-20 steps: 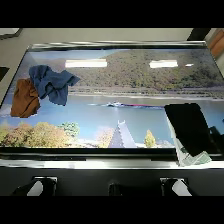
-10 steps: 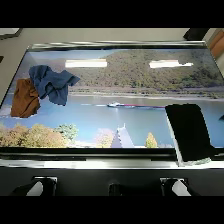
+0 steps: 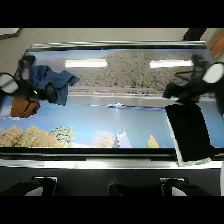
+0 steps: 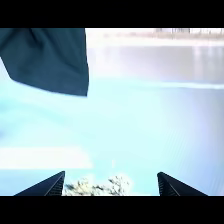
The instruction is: Fold the shirts.
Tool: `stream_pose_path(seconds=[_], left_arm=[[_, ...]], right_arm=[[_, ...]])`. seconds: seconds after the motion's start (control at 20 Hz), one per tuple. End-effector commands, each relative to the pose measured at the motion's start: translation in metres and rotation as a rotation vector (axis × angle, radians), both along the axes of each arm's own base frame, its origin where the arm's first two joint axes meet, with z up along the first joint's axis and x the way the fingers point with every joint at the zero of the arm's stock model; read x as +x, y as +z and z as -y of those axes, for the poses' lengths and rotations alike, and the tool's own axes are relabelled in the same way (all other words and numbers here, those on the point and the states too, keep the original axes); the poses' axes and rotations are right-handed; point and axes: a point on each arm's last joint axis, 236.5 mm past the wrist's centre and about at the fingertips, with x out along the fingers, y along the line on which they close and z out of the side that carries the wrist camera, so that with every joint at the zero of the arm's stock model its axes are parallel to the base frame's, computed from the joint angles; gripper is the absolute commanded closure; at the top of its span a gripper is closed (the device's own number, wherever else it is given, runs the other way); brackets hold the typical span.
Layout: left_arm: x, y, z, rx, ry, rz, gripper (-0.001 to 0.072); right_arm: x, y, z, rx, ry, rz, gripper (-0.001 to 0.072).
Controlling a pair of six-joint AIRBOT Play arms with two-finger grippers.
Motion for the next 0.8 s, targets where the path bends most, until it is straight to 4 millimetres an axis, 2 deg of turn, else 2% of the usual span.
stream_pose_path(seconds=[0.0,0.1,0.75], left_arm=[[-0.0385,-0.059,0.0174,-0.016,0.03,-0.11,0.0001],[-0.0423,-0.0653,0.0166,-0.016,0.042,-0.127,0.0001],[-0.0423,-0.0655,0.0167,-0.017,0.042,-0.128,0.0]], right_arm=[[-0.031,-0.0511,-0.062,0.044,0.14,-0.214,0.0043],[-0.0283,-0.0526,-0.0661,0.052,0.143,-0.207,0.0042],[-0.0297,-0.0532,-0.0636,0.041,0.145,-0.213,0.0043]])
